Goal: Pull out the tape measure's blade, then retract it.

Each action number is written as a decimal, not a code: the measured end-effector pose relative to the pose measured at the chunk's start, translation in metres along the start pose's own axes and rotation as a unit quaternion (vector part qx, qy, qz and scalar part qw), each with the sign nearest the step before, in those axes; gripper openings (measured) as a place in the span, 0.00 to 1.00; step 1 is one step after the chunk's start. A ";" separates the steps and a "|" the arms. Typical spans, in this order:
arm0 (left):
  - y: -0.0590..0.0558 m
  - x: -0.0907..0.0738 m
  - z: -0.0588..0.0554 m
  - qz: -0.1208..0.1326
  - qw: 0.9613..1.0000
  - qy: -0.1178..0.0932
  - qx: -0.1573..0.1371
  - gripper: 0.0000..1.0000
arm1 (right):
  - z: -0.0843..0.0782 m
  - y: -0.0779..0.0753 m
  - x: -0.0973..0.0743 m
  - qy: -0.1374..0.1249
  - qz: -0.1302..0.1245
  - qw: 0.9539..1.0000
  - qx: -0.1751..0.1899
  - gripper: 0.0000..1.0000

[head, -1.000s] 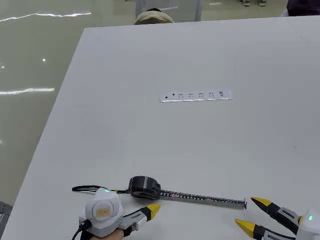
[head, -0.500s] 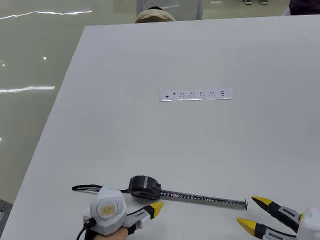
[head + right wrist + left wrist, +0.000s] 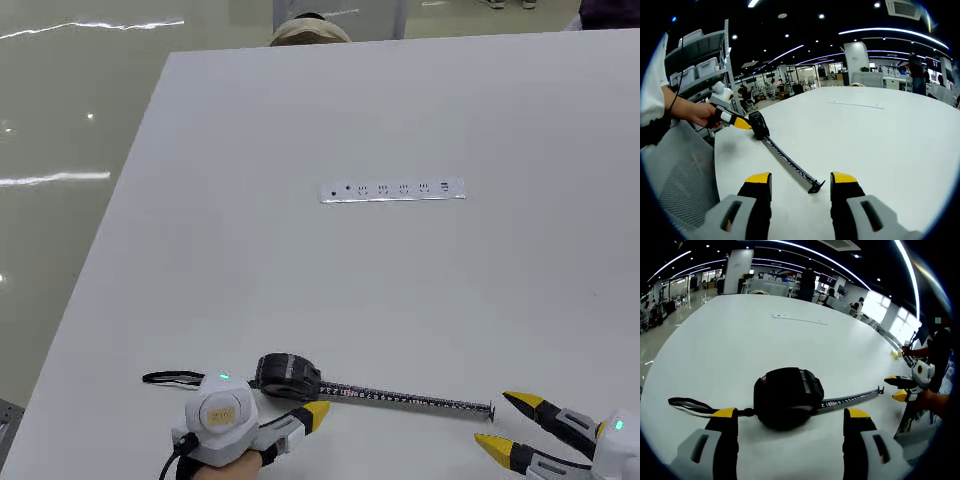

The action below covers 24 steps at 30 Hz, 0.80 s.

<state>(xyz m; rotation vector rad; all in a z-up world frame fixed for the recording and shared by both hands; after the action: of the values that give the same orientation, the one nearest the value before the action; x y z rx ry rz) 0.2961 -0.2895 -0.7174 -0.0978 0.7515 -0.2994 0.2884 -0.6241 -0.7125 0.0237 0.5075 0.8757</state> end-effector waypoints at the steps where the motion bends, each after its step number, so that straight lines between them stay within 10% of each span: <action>1: 0.000 0.000 0.000 0.002 1.000 0.000 -0.002 0.86 | 0.000 -0.001 0.000 0.000 0.000 1.000 0.000 0.47; 24: -0.002 0.012 0.001 0.015 0.999 0.003 -0.029 0.86 | -0.008 -0.014 0.004 0.010 0.017 1.000 0.004 0.46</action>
<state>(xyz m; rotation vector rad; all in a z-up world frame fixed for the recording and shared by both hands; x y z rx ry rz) 0.3051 -0.2954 -0.7243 -0.1399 0.7678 -0.2493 0.2972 -0.6317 -0.7242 0.0304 0.5297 0.9075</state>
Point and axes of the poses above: the centre of the closed fingertips' face, and the gripper's own axes: x roughly forward along the fingers, y roughly to its left, z roughly out of its top, the point moved 5 cm from there along -x, roughly backward along the fingers, and after that the axes turned 3 degrees about x, right-handed, at the moved point
